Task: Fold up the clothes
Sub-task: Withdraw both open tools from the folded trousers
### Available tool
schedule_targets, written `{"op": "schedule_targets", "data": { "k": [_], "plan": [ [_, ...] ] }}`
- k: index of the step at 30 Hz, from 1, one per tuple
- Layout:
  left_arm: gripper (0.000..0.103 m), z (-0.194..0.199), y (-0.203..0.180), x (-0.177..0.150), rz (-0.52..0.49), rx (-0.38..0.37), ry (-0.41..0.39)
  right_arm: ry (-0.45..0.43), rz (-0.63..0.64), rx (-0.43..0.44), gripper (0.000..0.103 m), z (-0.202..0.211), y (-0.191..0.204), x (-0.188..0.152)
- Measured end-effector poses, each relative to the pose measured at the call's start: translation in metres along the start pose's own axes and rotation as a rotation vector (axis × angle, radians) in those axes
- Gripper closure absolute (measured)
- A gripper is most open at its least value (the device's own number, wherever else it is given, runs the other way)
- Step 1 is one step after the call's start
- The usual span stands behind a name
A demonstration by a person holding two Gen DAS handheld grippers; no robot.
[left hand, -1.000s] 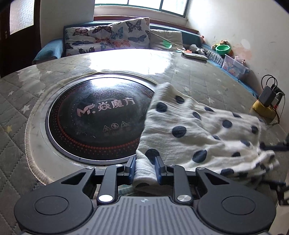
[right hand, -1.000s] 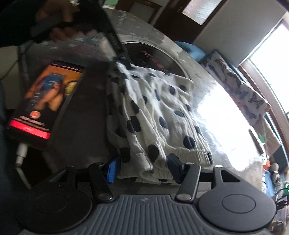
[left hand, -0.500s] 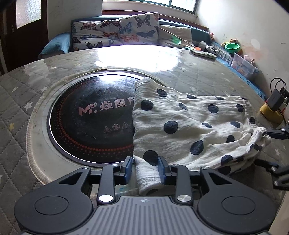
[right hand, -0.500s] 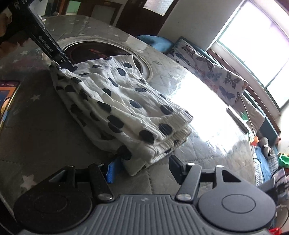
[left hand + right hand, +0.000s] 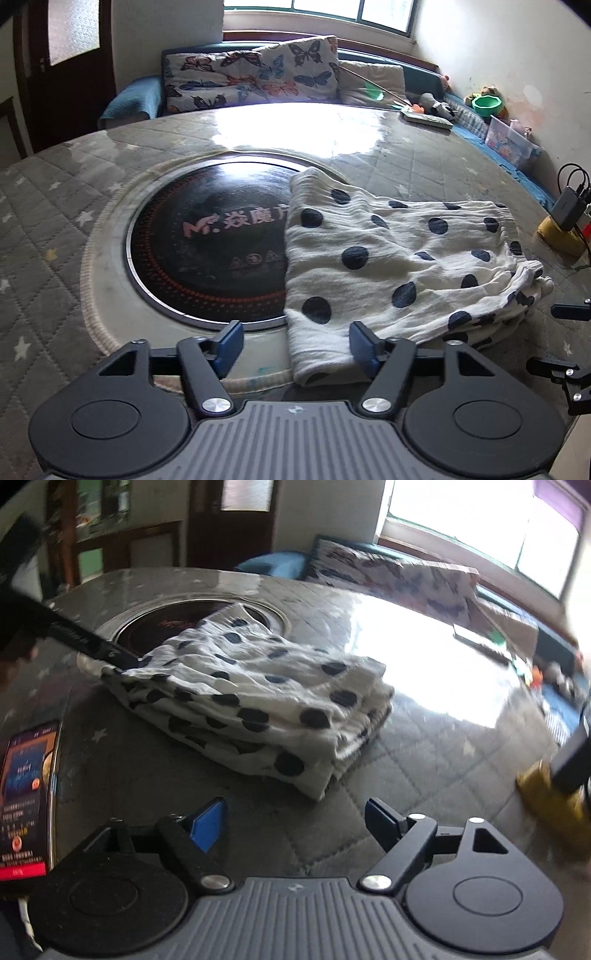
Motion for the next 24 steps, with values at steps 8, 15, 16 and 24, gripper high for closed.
{"op": "schedule_targets", "data": {
  "k": [8,15,16,24],
  "plan": [
    [0.009,0.017,0.013,-0.009,0.005,0.063,-0.037,0.008,-0.108,0.005,0.011,-0.008,-0.003,-0.005],
    [0.0,0.027,0.024,-0.019,0.021,0.101,-0.05,0.018,-0.146,0.009,0.006,-0.016,0.001,-0.008],
    [0.0,0.027,0.025,-0.021,0.022,0.11,-0.049,0.017,-0.154,0.009,0.005,-0.017,0.001,-0.008],
    [0.0,0.023,0.039,-0.031,0.047,0.143,-0.02,0.017,-0.162,0.0,0.0,-0.021,0.006,-0.008]
  ]
}}
Point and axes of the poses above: each gripper's, at about its wrist camera, not at the fingertips, and z roughly against the way its jaws point, y to its left, x to its top, the point moved 4 cm from there along -z, roughly the way its jaws point, and after that the axes turned 4 degrees about z, right-handed, at the moved point
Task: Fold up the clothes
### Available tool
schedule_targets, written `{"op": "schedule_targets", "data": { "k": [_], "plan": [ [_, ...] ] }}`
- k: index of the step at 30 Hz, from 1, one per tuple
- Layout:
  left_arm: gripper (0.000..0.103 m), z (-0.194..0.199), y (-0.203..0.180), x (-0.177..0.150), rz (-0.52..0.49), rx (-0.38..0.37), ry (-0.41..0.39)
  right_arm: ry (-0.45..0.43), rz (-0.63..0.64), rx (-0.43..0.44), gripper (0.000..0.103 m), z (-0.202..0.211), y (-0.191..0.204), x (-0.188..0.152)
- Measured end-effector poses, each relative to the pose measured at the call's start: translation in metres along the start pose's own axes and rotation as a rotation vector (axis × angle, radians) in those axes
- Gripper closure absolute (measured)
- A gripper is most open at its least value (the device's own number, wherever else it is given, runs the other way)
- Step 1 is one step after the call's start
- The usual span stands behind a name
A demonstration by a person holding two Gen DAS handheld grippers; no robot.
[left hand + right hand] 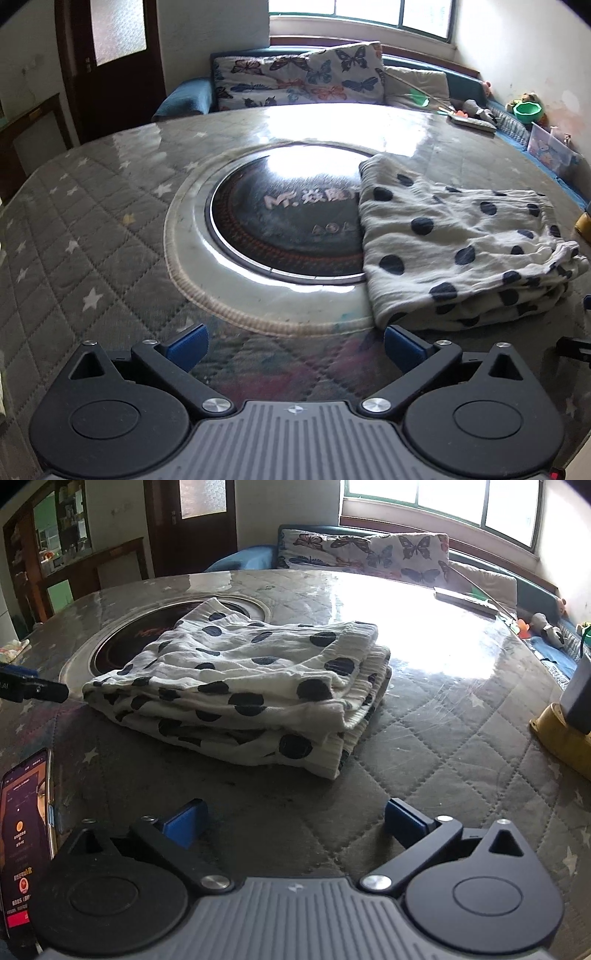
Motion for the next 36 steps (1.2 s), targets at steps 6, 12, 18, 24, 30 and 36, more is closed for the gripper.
{"op": "schedule_targets", "data": {
  "k": [6,12,18,24,30,36],
  "plan": [
    [0.0,-0.006,0.006,-0.004,0.025,0.013,0.019,0.009,0.002,-0.002,0.0,-0.001,0.001,0.001],
    [0.0,-0.011,0.008,-0.008,0.039,0.007,0.043,0.037,0.001,0.001,0.0,-0.004,0.001,0.004],
    [0.0,-0.012,0.006,-0.009,0.019,0.02,0.045,0.052,0.0,0.002,0.0,-0.005,0.001,0.005],
    [0.0,-0.01,0.02,-0.006,0.037,0.017,0.026,0.046,0.003,-0.001,0.0,-0.004,0.001,0.004],
    [0.0,-0.018,0.049,0.007,0.065,0.05,-0.008,0.047,0.005,-0.002,0.0,-0.005,0.001,0.005],
    [0.0,-0.036,0.073,0.019,0.074,0.07,-0.058,0.04,0.002,-0.005,0.0,-0.004,0.002,0.004]
  ]
}}
Point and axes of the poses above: each gripper's, at about its wrist camera, not at the fingertips, and z roughly against the way its jaws point, y to its left, x to its top, the point moved 4 cm from there along -z, roughly the way its jaws point, and after that the axes turned 4 degrees about z, right-handed, at the moved point
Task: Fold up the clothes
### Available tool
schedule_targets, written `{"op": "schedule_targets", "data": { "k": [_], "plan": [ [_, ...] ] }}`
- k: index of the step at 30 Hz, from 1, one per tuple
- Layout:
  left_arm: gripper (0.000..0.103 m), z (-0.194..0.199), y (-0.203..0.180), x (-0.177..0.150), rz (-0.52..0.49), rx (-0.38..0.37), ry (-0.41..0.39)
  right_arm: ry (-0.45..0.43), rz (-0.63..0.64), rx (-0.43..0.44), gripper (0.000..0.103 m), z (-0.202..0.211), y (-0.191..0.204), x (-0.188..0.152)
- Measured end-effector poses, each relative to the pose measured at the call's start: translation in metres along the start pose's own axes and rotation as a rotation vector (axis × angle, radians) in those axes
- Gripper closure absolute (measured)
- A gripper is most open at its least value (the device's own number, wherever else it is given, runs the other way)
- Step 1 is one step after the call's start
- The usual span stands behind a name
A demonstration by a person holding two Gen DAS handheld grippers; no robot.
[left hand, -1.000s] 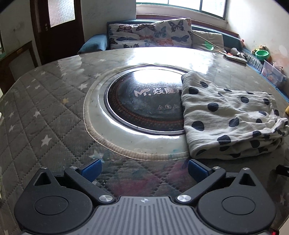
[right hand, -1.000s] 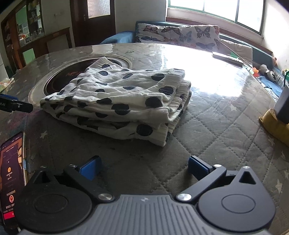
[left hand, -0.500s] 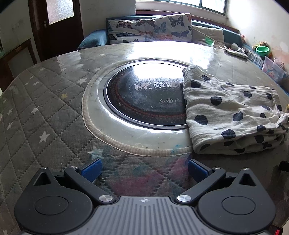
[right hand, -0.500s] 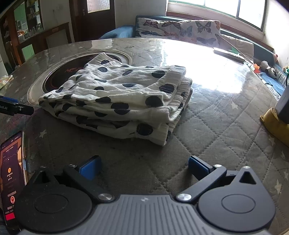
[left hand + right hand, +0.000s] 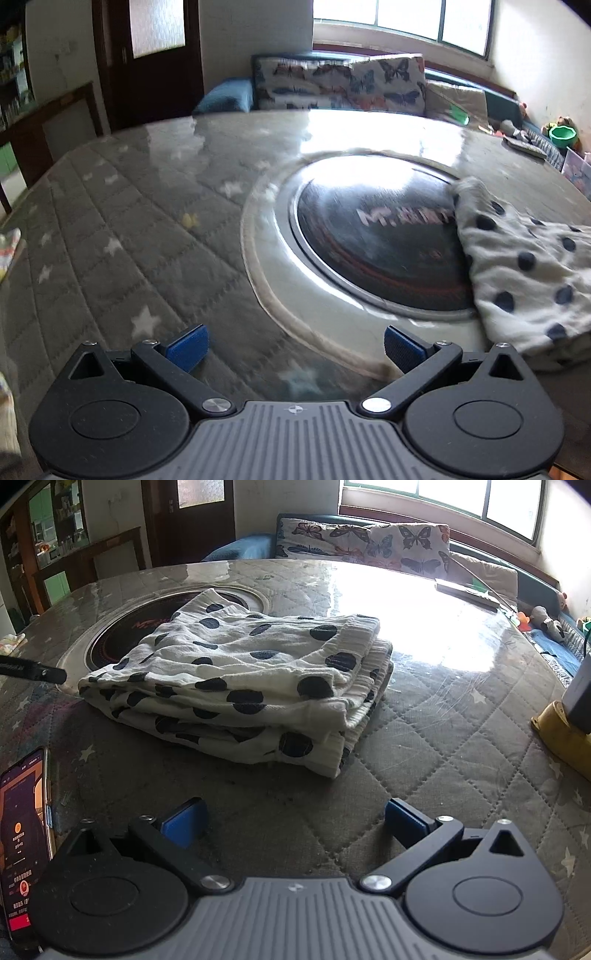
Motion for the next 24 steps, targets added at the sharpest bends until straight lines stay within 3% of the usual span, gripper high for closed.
{"op": "schedule_targets", "data": {
  "k": [13,24],
  "plan": [
    [0.0,-0.026,0.017,0.019,-0.079,-0.027,-0.074,0.004,0.001,-0.001,0.0,0.0,-0.001,0.001],
    [0.0,-0.035,0.024,0.025,-0.075,-0.015,-0.115,0.004,0.0,-0.001,0.0,0.0,-0.001,0.0]
  ]
}}
Point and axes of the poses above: each gripper's, at about its wrist camera, not at the fingertips, and z roughly against the way its jaws point, y to its left, x to its top, the point moved 4 cm from there along -z, roughly the way its jaws point, and after that the axes turned 4 degrees about z, right-handed, at the moved point
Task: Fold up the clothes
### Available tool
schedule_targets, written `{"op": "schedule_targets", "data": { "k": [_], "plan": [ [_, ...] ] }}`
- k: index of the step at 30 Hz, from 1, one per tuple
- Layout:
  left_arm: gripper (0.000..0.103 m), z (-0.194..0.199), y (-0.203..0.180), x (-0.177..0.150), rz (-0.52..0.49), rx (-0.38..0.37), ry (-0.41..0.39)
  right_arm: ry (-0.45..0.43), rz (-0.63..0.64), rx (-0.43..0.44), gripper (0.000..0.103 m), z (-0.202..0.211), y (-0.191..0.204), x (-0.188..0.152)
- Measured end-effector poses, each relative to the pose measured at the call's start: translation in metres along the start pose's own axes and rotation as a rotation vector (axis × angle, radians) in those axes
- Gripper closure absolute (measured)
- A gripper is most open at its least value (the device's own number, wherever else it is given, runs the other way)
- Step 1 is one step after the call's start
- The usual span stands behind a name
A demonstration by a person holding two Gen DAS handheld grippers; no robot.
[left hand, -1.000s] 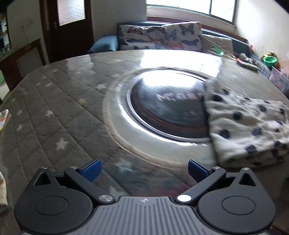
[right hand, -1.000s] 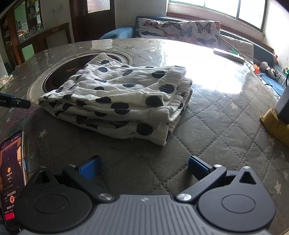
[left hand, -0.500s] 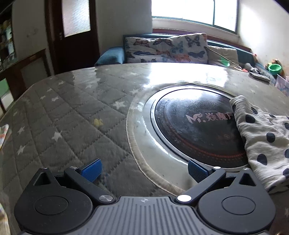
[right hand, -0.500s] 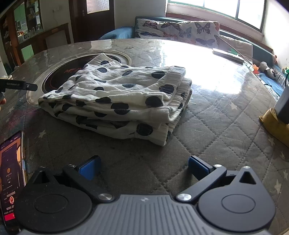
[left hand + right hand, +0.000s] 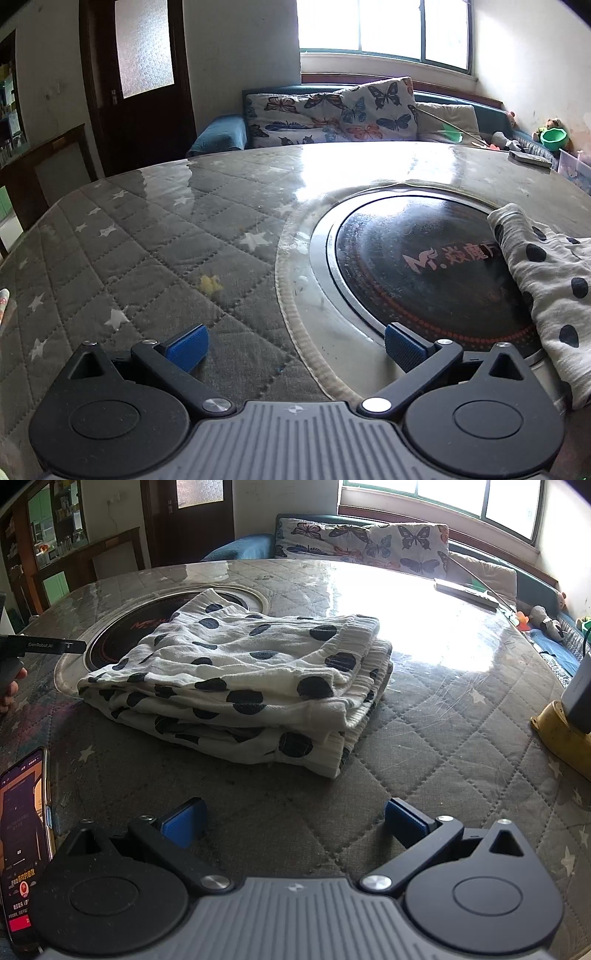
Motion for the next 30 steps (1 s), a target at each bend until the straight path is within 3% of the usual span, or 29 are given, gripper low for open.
{"op": "schedule_targets", "data": {
  "k": [30],
  "plan": [
    [0.0,0.0,0.0002,-0.0013,0.002,0.001,-0.004,-0.012,-0.002,-0.003,0.0,0.0005,0.0003,-0.0012]
  ]
}}
Point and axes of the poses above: each gripper's, at about its wrist camera, not at the fingertips, and z roughly against the way its jaws point, y to its left, x to its top, the point moved 4 cm from there along -z, roughly the way its jaws point, and after that the axes turned 4 degrees about z, right-handed, at the moved point
